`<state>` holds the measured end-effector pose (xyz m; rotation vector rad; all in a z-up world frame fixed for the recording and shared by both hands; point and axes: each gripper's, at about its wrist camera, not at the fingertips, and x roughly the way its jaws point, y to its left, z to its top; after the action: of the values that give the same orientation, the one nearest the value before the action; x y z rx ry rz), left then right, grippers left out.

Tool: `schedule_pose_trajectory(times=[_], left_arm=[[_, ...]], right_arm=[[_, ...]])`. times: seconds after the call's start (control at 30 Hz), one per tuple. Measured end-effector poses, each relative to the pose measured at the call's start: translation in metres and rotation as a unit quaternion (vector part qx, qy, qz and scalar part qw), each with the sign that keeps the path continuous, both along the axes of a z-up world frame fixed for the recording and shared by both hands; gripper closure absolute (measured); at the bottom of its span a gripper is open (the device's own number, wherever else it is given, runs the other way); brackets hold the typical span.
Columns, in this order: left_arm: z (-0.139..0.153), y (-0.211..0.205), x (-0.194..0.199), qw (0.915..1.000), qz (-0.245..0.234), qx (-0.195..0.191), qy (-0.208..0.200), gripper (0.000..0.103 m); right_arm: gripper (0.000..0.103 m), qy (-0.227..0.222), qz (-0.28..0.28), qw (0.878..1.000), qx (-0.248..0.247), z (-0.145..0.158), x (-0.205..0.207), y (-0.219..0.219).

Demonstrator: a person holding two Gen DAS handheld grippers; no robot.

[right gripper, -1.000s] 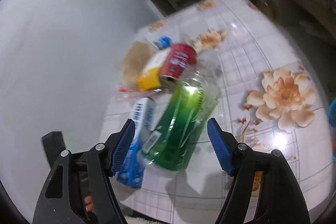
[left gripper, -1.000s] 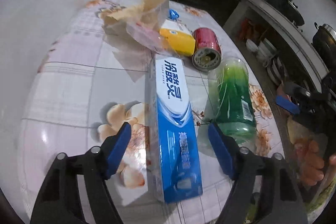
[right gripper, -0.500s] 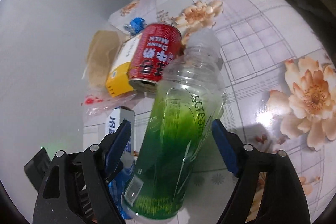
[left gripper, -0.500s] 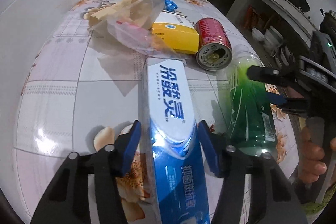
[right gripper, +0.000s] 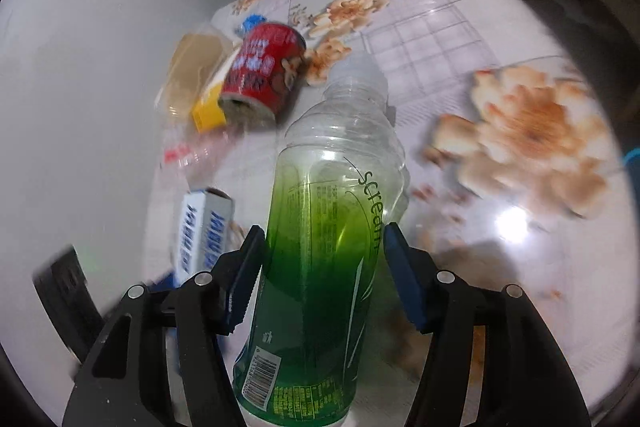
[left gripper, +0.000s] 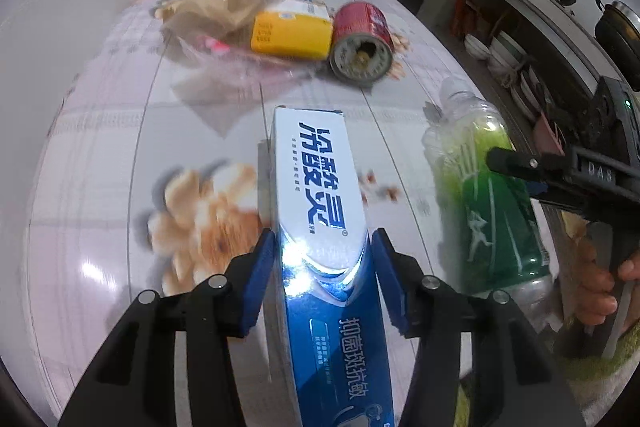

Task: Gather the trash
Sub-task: 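Grasp the blue toothpaste box with the left gripper while the right grasps the green bottle, then carry the toothpaste box and green bottle over the blue wastebasket and open both grippers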

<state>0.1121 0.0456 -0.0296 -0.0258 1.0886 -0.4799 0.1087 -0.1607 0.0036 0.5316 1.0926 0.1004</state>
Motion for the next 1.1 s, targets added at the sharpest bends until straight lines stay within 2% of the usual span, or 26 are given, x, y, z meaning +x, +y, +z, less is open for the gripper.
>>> schedule_pose_trajectory(times=[0.13, 0.27, 0.47, 0.6, 0.7, 1.1], left_arm=[[0.000, -0.003, -0.009, 0.9999, 0.002, 0.010, 0.004, 0.053], [-0.002, -0.010, -0.005, 0.9997, -0.002, 0.022, -0.004, 0.052], [-0.006, -0.014, 0.000, 0.9988, -0.008, 0.046, -0.014, 0.051], [-0.007, -0.014, 0.000, 0.9987, -0.006, 0.048, -0.015, 0.051], [-0.007, -0.014, -0.001, 0.9987, -0.004, 0.048, -0.018, 0.051], [0.005, -0.012, -0.007, 0.9986, 0.002, 0.039, -0.035, 0.054]], right_arm=[[0.043, 0.002, 0.028, 0.998, -0.056, 0.006, -0.024, 0.008], [0.038, -0.001, 0.031, 0.997, -0.071, 0.005, -0.028, 0.013], [0.036, 0.002, 0.017, 0.998, -0.062, -0.002, -0.026, 0.014], [0.037, 0.014, 0.012, 0.998, -0.052, -0.008, -0.029, 0.011], [0.044, 0.021, 0.003, 0.999, -0.044, -0.014, -0.029, 0.009], [0.046, 0.007, -0.014, 1.000, 0.000, -0.014, -0.036, -0.005]])
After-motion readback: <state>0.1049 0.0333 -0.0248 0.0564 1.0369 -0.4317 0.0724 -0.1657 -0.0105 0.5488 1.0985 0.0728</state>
